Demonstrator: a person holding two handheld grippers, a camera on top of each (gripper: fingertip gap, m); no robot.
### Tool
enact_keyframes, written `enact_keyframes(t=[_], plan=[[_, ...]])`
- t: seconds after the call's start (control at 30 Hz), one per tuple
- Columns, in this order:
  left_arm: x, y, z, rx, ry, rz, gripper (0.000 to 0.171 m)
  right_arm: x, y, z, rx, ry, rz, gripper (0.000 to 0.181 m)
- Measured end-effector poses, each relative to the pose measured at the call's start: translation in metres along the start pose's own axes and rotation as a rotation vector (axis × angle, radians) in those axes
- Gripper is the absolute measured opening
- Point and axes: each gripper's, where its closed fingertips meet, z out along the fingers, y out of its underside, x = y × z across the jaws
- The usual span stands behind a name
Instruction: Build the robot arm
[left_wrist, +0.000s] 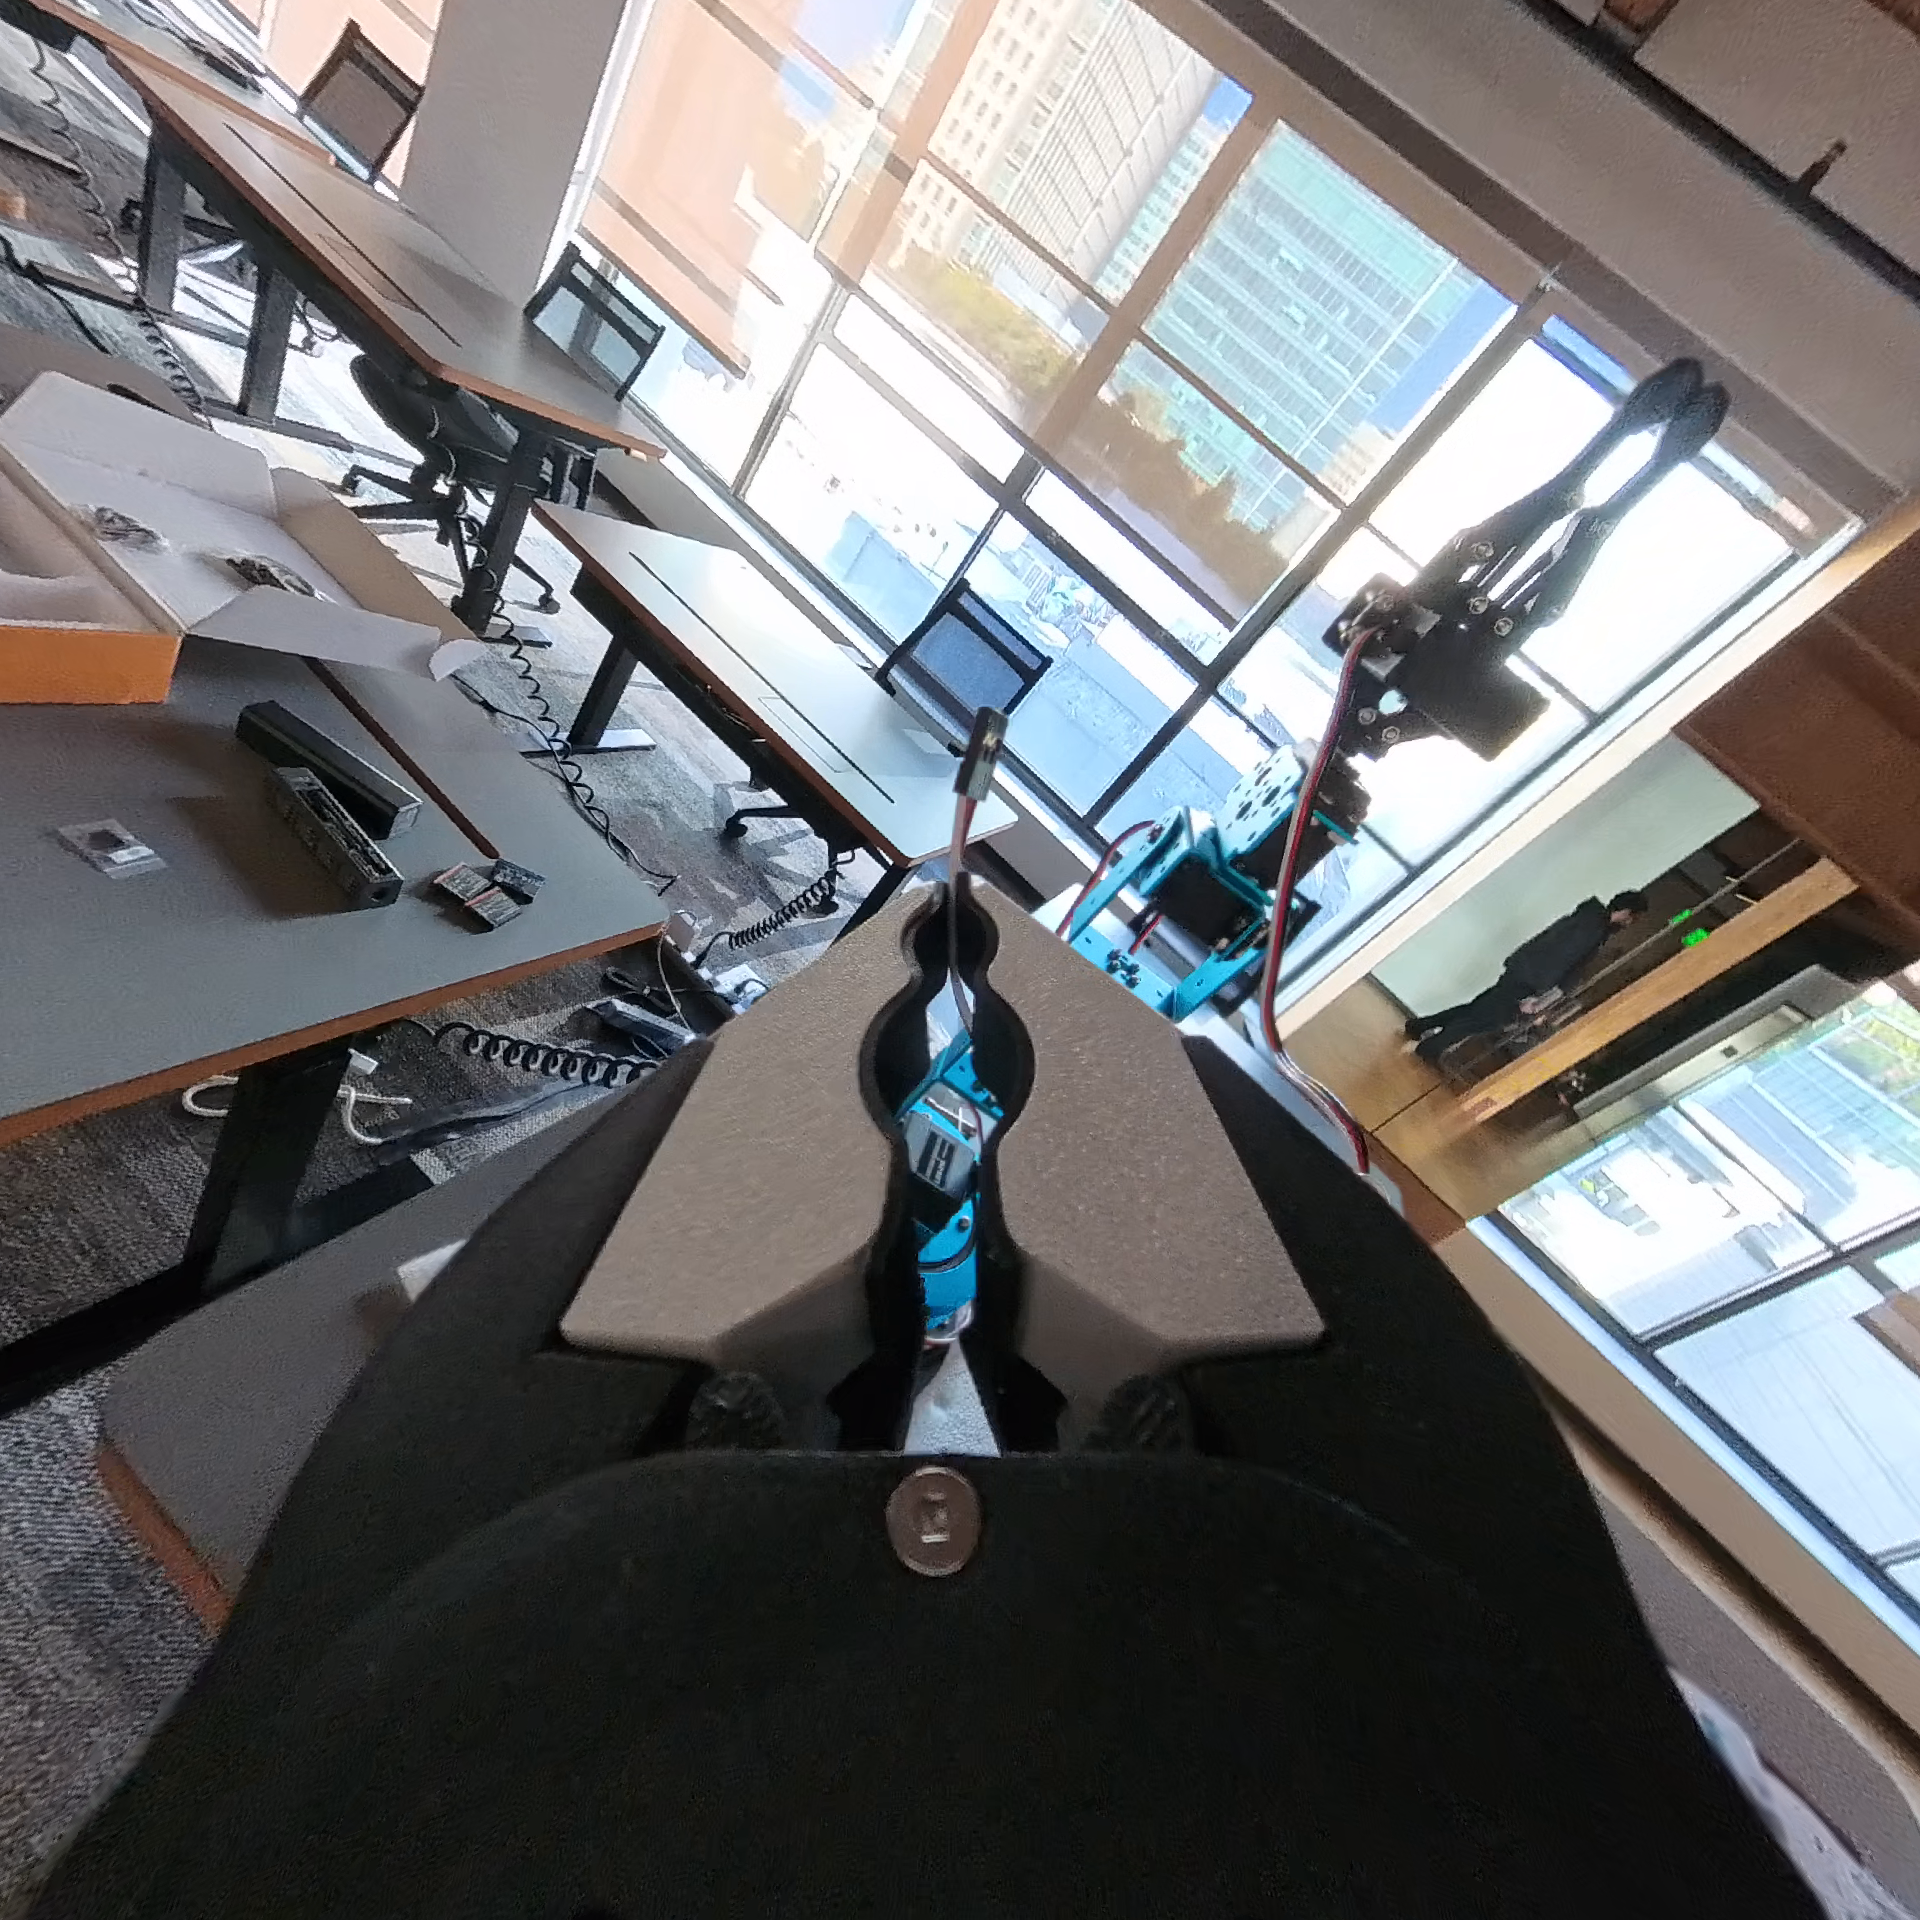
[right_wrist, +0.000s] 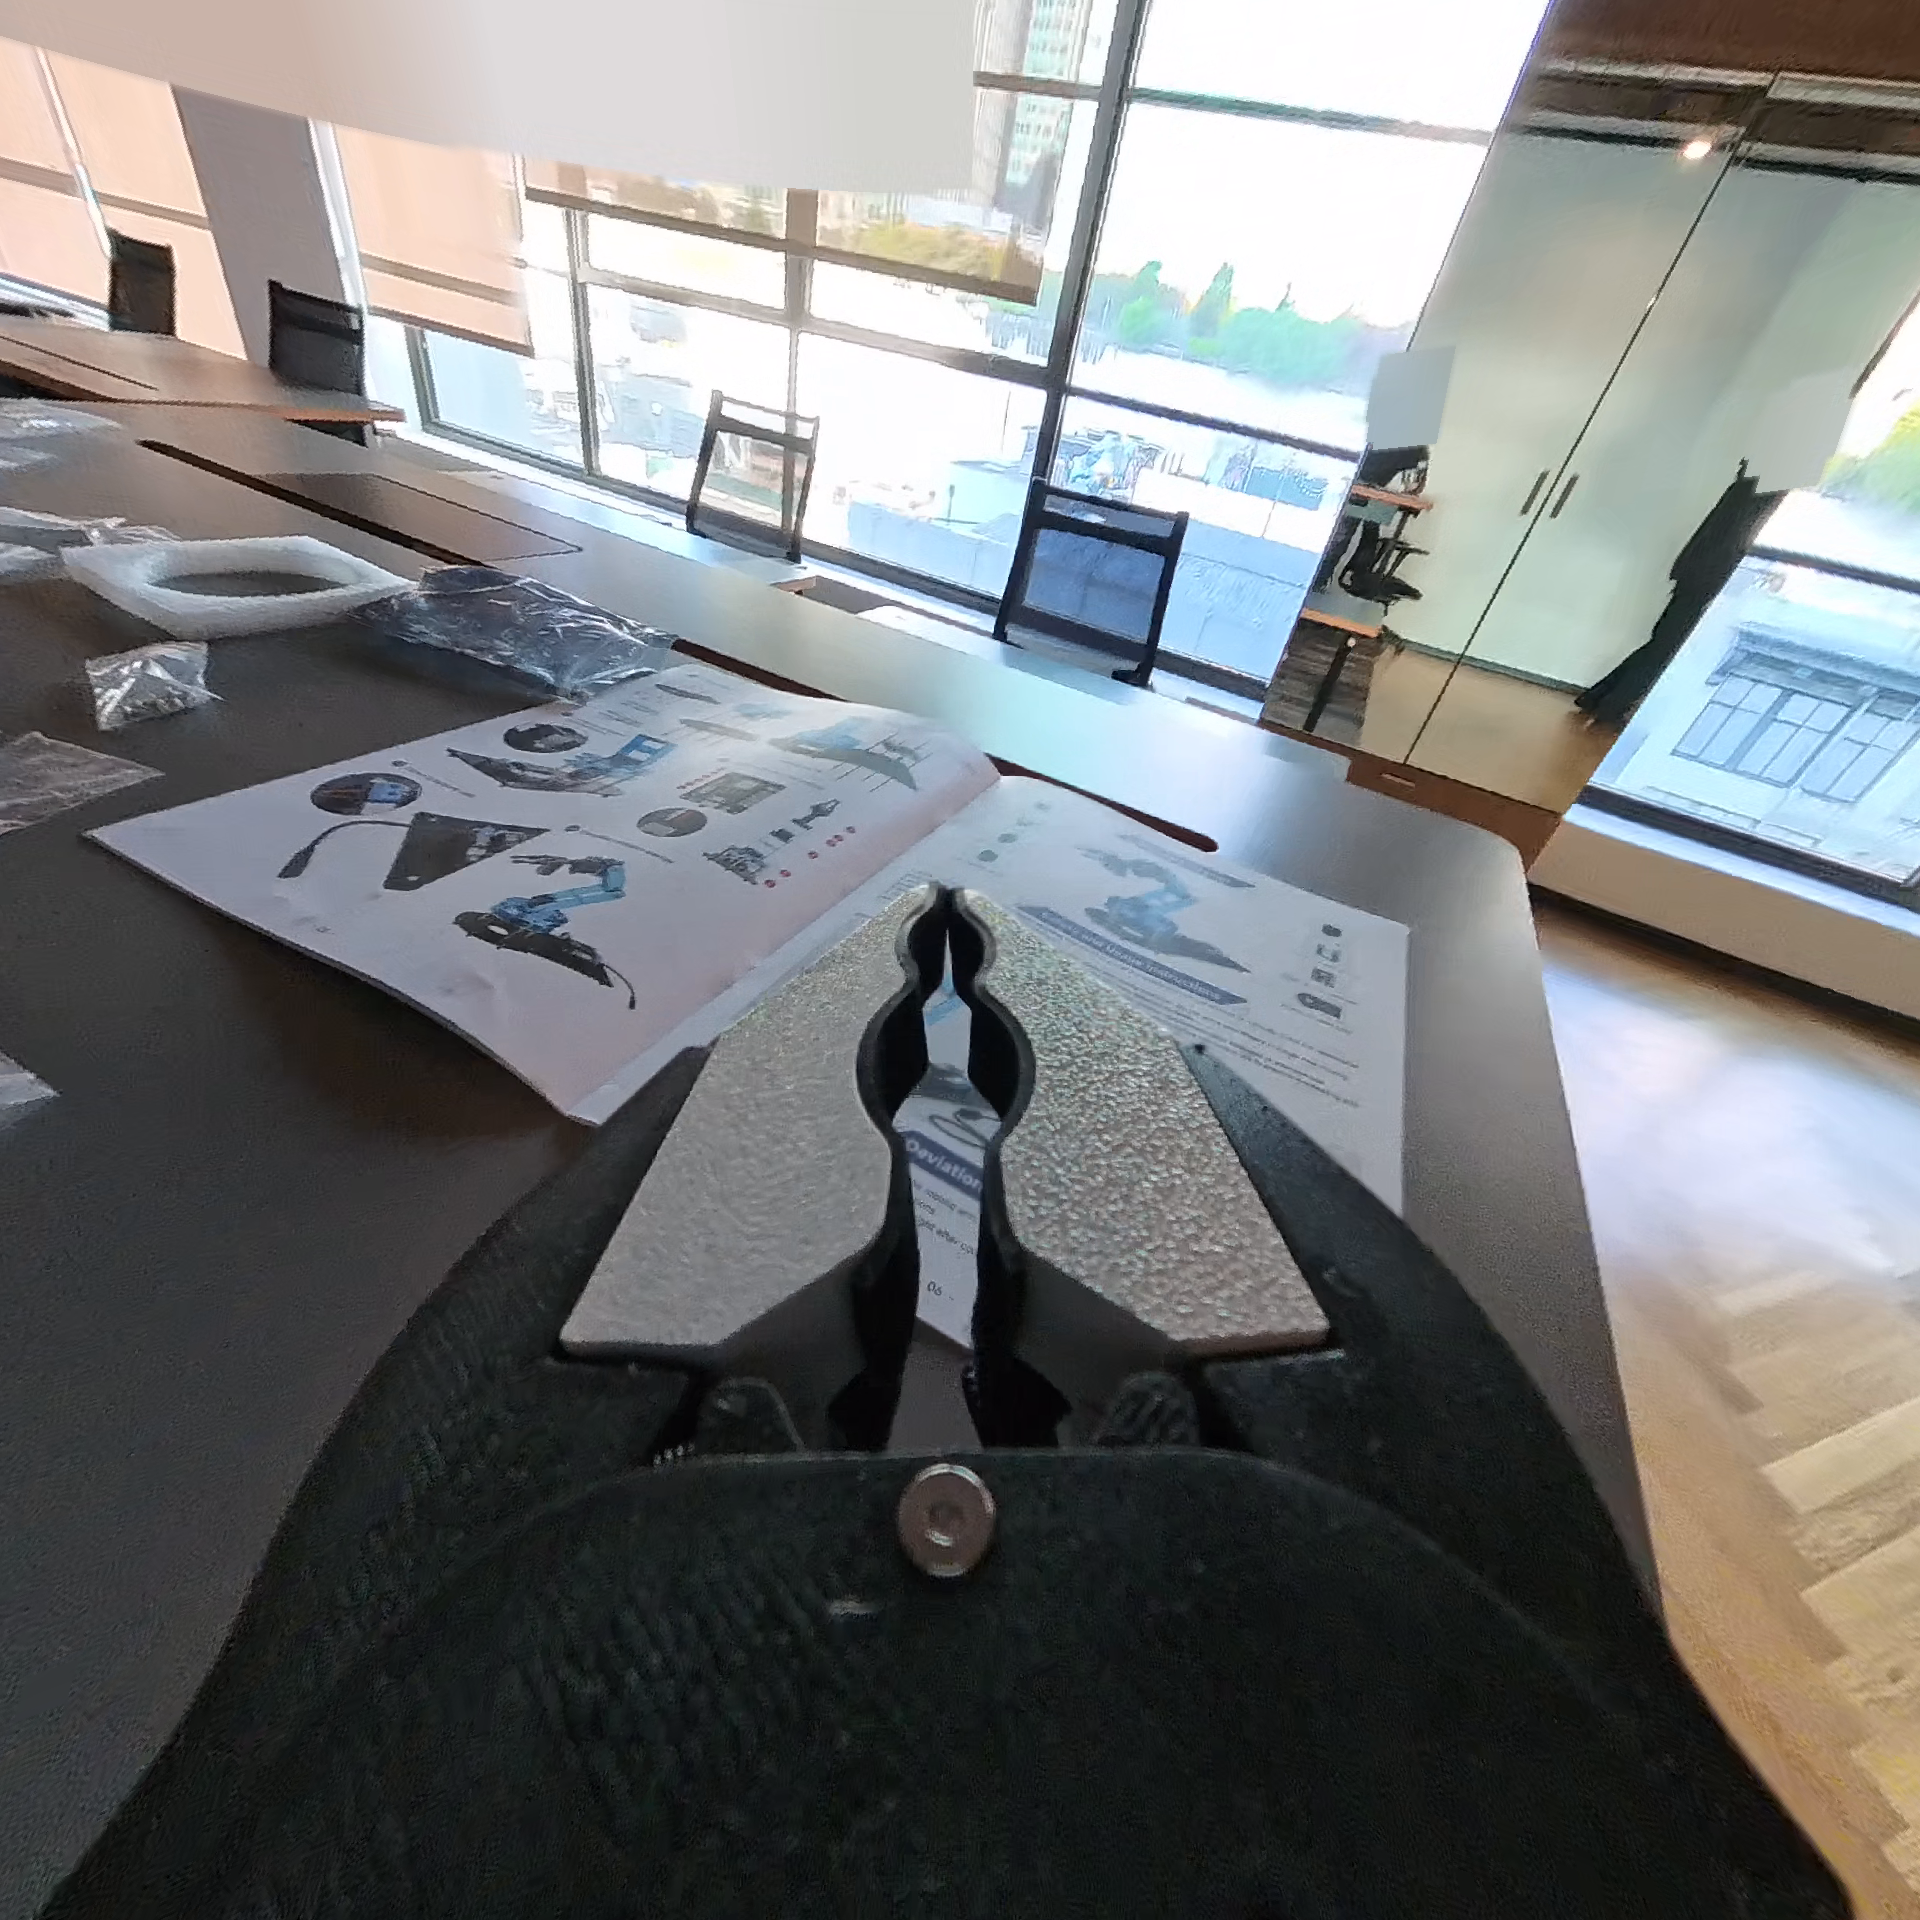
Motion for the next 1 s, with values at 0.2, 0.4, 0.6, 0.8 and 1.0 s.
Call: enact_keyframes(t=[0.2, 0.4, 0.6, 0.8, 1.0], plan=[[-0.013, 0.011, 0.000, 0.022, -0.081, -0.026, 0.000, 0.001, 0.004, 0.002, -0.007, -0.011, 0.017, 0.000], [-0.021, 0.009, -0.002, 0.036, -0.131, -0.023, 0.000, -0.001, 0.001, 0.000, 0.010, -0.017, 0.021, 0.000], [-0.022, 0.008, -0.006, 0.022, -0.170, 0.033, 0.000, -0.002, 0.002, 0.000, 0.007, -0.016, 0.009, 0.000], [-0.027, 0.007, 0.000, 0.007, -0.148, 0.060, 0.000, -0.001, 0.007, 0.002, -0.022, -0.008, -0.069, 0.000], [-0.029, 0.006, 0.011, -0.002, -0.002, 0.055, 0.000, 0.006, 0.010, 0.004, -0.044, 0.034, -0.106, 0.000]])
